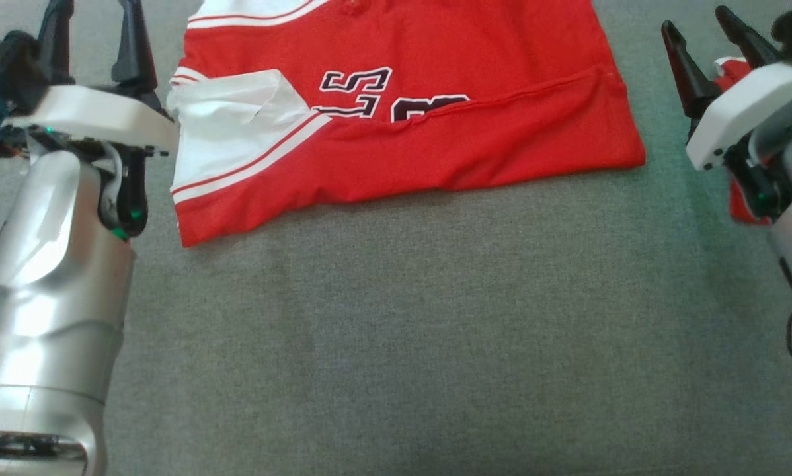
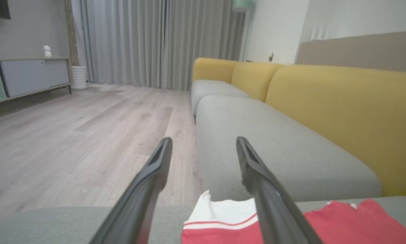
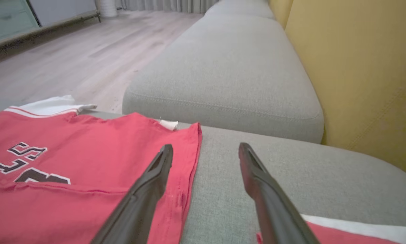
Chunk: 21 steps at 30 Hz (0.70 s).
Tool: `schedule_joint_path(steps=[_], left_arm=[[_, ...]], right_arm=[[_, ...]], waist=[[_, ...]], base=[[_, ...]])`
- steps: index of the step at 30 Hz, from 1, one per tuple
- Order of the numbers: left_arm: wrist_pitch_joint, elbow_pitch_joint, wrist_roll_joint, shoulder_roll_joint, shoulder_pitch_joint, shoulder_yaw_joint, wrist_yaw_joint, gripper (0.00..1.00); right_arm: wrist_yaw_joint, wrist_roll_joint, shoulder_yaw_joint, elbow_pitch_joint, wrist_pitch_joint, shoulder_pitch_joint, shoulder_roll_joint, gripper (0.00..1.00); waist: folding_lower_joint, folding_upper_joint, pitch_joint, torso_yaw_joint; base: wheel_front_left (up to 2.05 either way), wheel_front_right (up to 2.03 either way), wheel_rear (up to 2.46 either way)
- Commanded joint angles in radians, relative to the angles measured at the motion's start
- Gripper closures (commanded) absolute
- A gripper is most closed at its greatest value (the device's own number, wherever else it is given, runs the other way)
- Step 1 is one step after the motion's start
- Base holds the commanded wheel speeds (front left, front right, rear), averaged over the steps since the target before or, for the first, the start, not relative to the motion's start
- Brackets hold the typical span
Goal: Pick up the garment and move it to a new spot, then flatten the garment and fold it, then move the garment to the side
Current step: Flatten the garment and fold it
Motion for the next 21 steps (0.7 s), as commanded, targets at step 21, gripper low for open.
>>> schedule_joint_path(steps=[21], left_arm=[[-0.09,-0.366,0.05,-0.167,0.539,0.258,-0.02,0.0]], right_arm=[[-0.001,-0.25,-0.431,-0.273,-0.237,0.427,0.283,0.0]], waist=[[0.0,0.0,-0.185,-0.011]], base=[[0.0,0.0,0.0]])
